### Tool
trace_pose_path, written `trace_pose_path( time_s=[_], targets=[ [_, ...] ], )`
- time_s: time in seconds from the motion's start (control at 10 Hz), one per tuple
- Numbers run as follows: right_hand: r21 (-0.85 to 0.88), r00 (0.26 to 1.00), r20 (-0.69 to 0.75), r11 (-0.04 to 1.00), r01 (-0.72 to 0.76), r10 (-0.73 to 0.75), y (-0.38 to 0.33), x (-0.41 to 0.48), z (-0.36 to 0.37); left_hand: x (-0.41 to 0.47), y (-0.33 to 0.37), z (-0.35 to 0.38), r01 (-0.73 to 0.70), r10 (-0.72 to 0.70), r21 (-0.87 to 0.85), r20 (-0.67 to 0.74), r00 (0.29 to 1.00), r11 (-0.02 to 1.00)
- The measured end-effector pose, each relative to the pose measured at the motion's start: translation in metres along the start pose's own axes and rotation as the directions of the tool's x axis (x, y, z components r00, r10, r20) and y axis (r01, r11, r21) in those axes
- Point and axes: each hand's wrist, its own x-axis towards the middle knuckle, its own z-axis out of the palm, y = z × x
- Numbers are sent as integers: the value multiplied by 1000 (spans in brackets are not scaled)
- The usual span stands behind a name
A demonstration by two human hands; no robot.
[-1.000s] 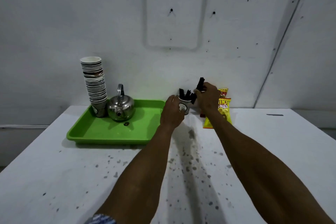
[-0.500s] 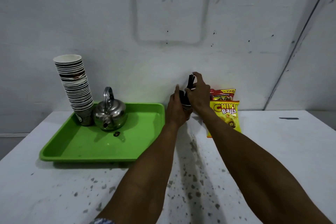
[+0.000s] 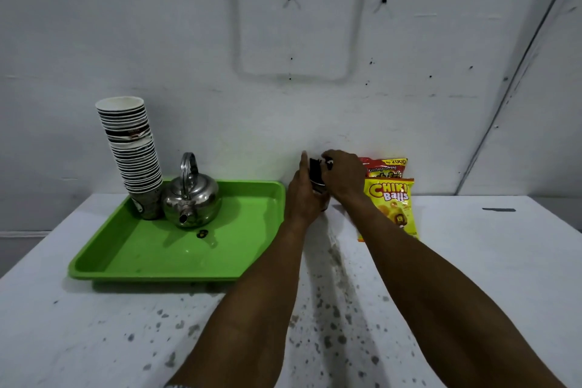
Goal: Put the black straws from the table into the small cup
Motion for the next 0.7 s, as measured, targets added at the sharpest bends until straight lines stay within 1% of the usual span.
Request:
trace_pose_path(
  time_s=[0.1, 0.2, 0.3, 0.4, 0.5, 0.6, 0.7],
  targets=[
    [-52, 999, 43, 999, 11, -8, 1, -2, -1, 0, 0, 0, 13, -13, -10, 0, 1000, 1000],
    [-1, 995, 102, 1000, 2, -2, 1, -7, -1, -1, 3, -3, 35, -35, -10, 1, 999, 999],
    [92, 995, 95, 995, -29, 20, 2, -9, -4, -4, 5, -4, 37, -37, -10, 3, 999, 999],
    [159, 998, 41, 986, -51, 45, 1, -15, -11, -12, 7, -7, 52, -53, 34, 32, 998, 998],
    [135, 999, 8, 990, -45, 45, -4, -21, -18, -18, 11, -15, 59, -65, 90, 60, 996, 994],
    [83, 999, -2, 996, -45, 45, -10, -33, -27, -33, 22, -26, 18, -25, 105, 69, 997, 994],
    [57, 1000, 0, 998, -27, 27, -11, -40, -31, -41, 26, -33, -22, 8, 156, 95, 995, 988]
  ],
)
